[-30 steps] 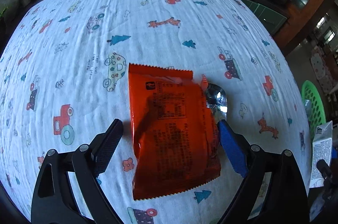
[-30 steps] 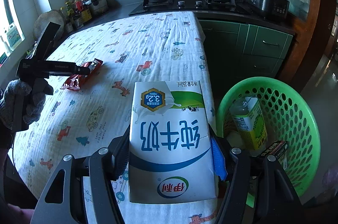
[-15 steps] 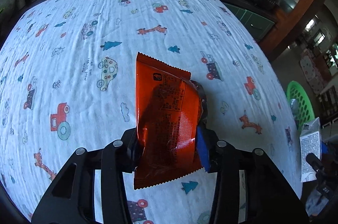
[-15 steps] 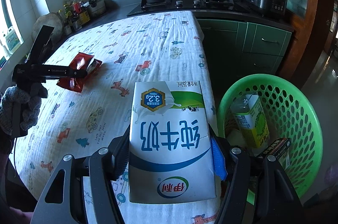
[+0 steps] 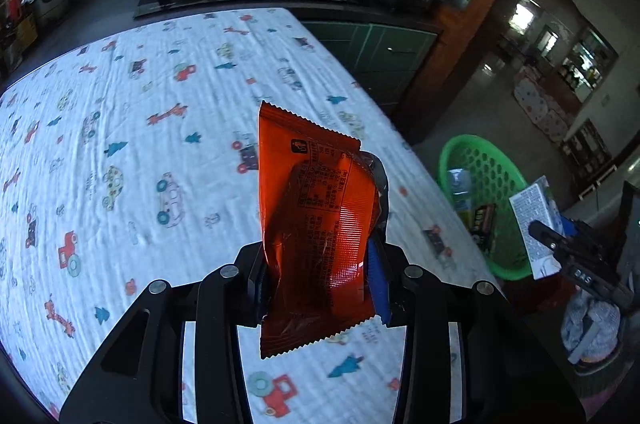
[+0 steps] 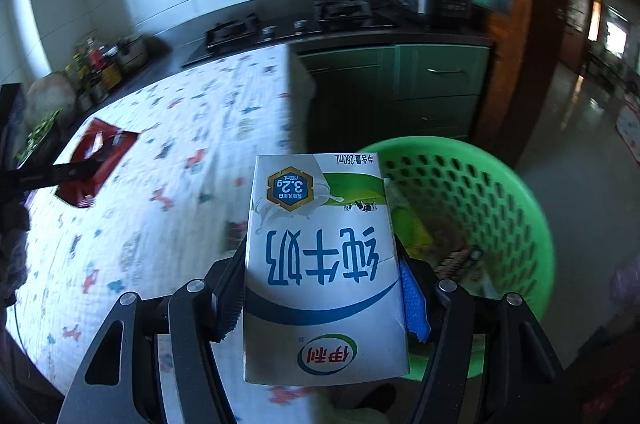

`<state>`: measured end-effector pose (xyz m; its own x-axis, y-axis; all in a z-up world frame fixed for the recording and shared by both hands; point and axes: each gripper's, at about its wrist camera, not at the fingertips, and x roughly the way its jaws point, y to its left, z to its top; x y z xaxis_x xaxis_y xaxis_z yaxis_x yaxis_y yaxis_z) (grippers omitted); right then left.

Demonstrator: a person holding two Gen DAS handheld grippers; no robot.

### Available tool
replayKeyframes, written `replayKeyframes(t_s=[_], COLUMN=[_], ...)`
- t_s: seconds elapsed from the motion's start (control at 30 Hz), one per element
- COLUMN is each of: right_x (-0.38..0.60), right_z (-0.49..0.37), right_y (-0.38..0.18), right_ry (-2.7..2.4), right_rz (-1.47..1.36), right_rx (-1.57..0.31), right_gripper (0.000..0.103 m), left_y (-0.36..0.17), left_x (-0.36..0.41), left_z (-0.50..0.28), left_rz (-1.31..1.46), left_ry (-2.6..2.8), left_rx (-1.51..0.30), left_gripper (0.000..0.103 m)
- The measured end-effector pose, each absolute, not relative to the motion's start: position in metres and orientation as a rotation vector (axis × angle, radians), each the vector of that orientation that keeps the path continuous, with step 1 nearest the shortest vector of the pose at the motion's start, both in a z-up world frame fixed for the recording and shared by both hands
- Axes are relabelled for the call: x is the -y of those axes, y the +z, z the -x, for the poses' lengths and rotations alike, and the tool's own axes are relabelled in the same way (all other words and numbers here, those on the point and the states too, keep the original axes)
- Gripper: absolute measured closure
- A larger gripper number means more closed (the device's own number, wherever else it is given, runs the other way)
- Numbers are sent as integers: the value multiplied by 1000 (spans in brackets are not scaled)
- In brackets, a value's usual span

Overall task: Collect trash
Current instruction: 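Carry the snack bag and milk carton over the green basket with both grippers, then open the right gripper to drop the milk carton into the green basket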

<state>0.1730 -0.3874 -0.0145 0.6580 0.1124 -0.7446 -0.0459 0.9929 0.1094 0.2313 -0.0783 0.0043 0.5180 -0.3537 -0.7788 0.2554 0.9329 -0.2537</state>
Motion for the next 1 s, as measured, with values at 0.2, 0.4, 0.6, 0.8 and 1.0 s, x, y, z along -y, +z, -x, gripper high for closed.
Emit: replayKeyframes(t_s=[0.2,0.4,0.6,0.8,1.0], right_x=[435,469,494,506,503], right_z=[-171,-180,-199,-206,-183], right_y=[-24,-36,-44,-43,-32], right_ry=[-26,-128,-176,-187,-187], right_rz=[-99,-145,-183,-214,-181], right_rx=[-870,-869,-862,-848,-809], right_gripper=[41,41,36,33,27], left_y=[12,16,13,10,-2], left_x=[130,172,214,247,281], left_z=[-229,-233,-236,-237,-240], left_rz=[78,59,21,-4,-44], left_ry=[-452,-515,-573,-627,-672], left_rx=[-953,-957,-967,-971,-974], left_gripper=[64,64,64,64,64])
